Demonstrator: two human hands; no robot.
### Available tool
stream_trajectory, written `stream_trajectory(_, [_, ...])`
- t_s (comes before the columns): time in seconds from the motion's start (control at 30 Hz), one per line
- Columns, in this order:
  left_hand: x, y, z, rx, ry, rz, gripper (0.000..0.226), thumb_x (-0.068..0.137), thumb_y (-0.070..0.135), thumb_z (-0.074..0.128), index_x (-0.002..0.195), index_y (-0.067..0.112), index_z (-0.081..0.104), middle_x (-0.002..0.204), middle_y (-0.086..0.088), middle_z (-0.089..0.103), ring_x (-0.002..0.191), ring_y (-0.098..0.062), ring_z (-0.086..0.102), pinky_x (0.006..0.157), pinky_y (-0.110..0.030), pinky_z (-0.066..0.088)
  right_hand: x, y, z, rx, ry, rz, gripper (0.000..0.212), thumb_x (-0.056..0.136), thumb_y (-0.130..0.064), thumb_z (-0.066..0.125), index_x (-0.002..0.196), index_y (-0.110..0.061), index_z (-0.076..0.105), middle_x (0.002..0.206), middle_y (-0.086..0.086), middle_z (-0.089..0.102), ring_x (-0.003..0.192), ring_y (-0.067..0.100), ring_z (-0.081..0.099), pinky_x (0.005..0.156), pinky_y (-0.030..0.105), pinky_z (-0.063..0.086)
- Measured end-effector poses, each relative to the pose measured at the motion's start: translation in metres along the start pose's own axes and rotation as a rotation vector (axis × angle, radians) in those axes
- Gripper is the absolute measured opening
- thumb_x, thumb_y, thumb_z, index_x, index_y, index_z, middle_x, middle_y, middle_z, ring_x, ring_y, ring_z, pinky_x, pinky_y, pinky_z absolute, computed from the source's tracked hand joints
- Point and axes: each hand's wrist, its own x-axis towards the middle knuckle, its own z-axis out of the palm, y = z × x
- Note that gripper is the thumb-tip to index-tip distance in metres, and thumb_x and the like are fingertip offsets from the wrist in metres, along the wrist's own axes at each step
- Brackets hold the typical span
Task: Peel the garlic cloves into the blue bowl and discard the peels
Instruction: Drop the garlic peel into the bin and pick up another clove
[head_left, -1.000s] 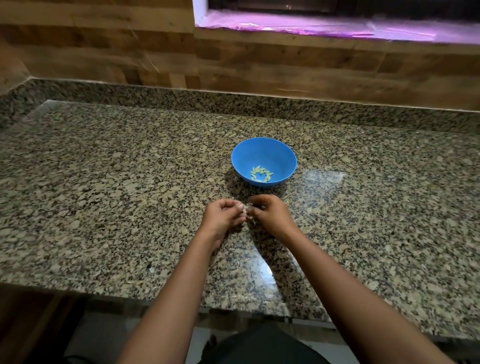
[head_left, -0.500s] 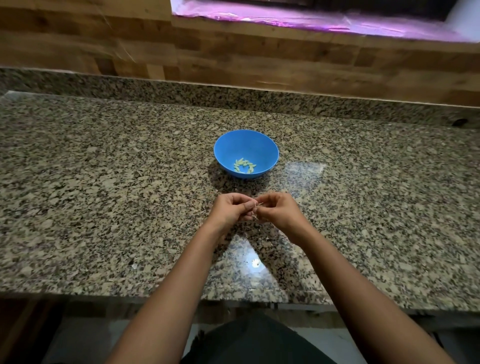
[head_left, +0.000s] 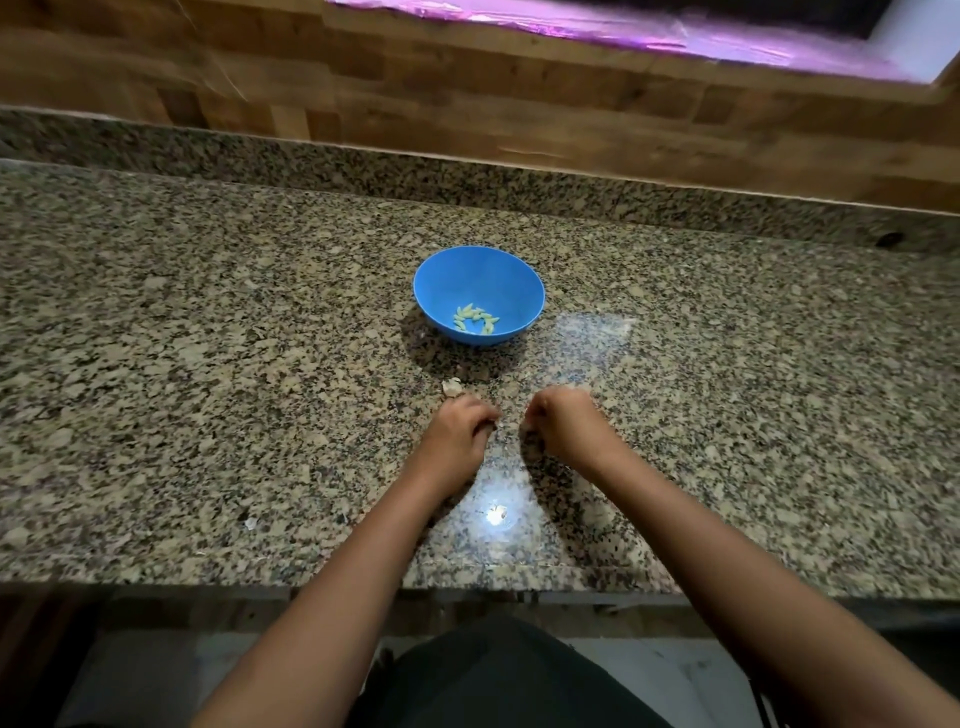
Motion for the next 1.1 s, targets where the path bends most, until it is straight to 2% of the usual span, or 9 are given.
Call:
stream_trajectory(0.3, [-0.005,-0.010,0.010,0.026,0.074,0.085,0.019,0.090,0.004,0.054,0.102,0.006,0.068,0.103,-0.003,0.060,0.100,-0.016,0.049,0.083,-0.015,0.031,0.035,-0.026,-0.028,-0.311,-0.388,-0.043,0.011,0.086,-0.002,0.060,0.094,0.001,0.066,0.090,0.010,0.065,0.082,0.020,0.061,0.072,0.024,0.050])
stream_trajectory(0.47, [-0.005,-0.009,0.010,0.004,0.075,0.079,0.021,0.091,0.006,0.052,0.106,0.007,0.067,0.105,-0.002,0.059,0.100,-0.012,0.046,0.085,-0.019,0.035,0.028,-0.021,-0.020,-0.315,-0.296,-0.095,0.012,0.089,0.000,0.052,0.087,-0.002,0.063,0.081,0.004,0.057,0.074,0.015,0.054,0.060,0.018,0.043])
stream_trajectory(0.53, [-0.005,-0.008,0.010,-0.008,0.064,0.054,0.023,0.094,0.013,0.050,0.113,0.010,0.063,0.109,-0.001,0.058,0.102,-0.011,0.045,0.086,-0.019,0.035,0.019,-0.006,-0.012,-0.043,-0.191,0.048,0.010,0.090,-0.003,0.054,0.083,-0.003,0.062,0.081,0.003,0.062,0.068,0.012,0.057,0.058,0.016,0.047])
stream_trajectory(0.63, [-0.003,0.000,0.008,-0.073,-0.017,0.027,0.029,0.099,0.024,0.042,0.122,0.013,0.056,0.115,-0.002,0.056,0.110,-0.015,0.044,0.089,-0.026,0.036,0.001,0.005,-0.004,0.706,-0.115,0.345,0.013,0.090,-0.001,0.055,0.094,0.007,0.063,0.079,0.012,0.067,0.059,0.013,0.060,0.055,0.021,0.054])
stream_trajectory(0.7, [-0.001,0.006,0.004,-0.131,-0.126,0.010,0.028,0.101,0.027,0.036,0.120,0.016,0.052,0.110,0.001,0.055,0.103,-0.012,0.048,0.077,-0.020,0.037,-0.009,0.004,-0.004,1.108,-0.149,0.424,0.014,0.089,0.003,0.053,0.096,0.012,0.062,0.076,0.015,0.066,0.058,0.016,0.060,0.054,0.022,0.054])
stream_trajectory(0.83, [0.002,0.021,-0.004,-0.228,-0.173,0.025,0.011,0.101,0.024,0.036,0.097,0.016,0.043,0.081,0.004,0.051,0.073,-0.013,0.049,0.056,-0.019,0.035,-0.017,-0.005,-0.009,1.404,-0.181,0.426,0.012,0.087,0.005,0.052,0.090,0.012,0.061,0.073,0.014,0.063,0.055,0.015,0.061,0.053,0.019,0.053])
stream_trajectory(0.97, [0.008,0.027,-0.011,-0.186,-0.157,0.061,0.017,0.101,0.020,0.037,0.090,0.009,0.043,0.078,-0.005,0.050,0.071,-0.016,0.046,0.056,-0.025,0.033,-0.021,-0.009,-0.019,1.202,-0.228,0.301,0.010,0.090,0.000,0.052,0.086,0.004,0.060,0.069,0.011,0.062,0.054,0.013,0.059,0.053,0.020,0.052])
stream_trajectory(1.03, [0.009,0.027,-0.011,-0.283,-0.168,0.009,0.021,0.101,0.023,0.038,0.089,0.007,0.046,0.077,-0.006,0.050,0.070,-0.016,0.045,0.059,-0.030,0.036,-0.023,-0.013,-0.024,0.881,-0.211,0.191,0.010,0.092,-0.006,0.053,0.084,-0.002,0.058,0.071,0.008,0.062,0.057,0.013,0.060,0.057,0.024,0.053])
stream_trajectory(1.1, [0.009,0.031,-0.009,-0.470,-0.195,-0.118,0.023,0.101,0.025,0.038,0.086,0.010,0.048,0.073,-0.003,0.046,0.065,-0.015,0.042,0.060,-0.034,0.038,-0.025,-0.013,-0.022,0.478,-0.049,0.046,0.010,0.092,-0.008,0.054,0.084,-0.005,0.058,0.072,0.003,0.061,0.062,0.013,0.059,0.061,0.029,0.053])
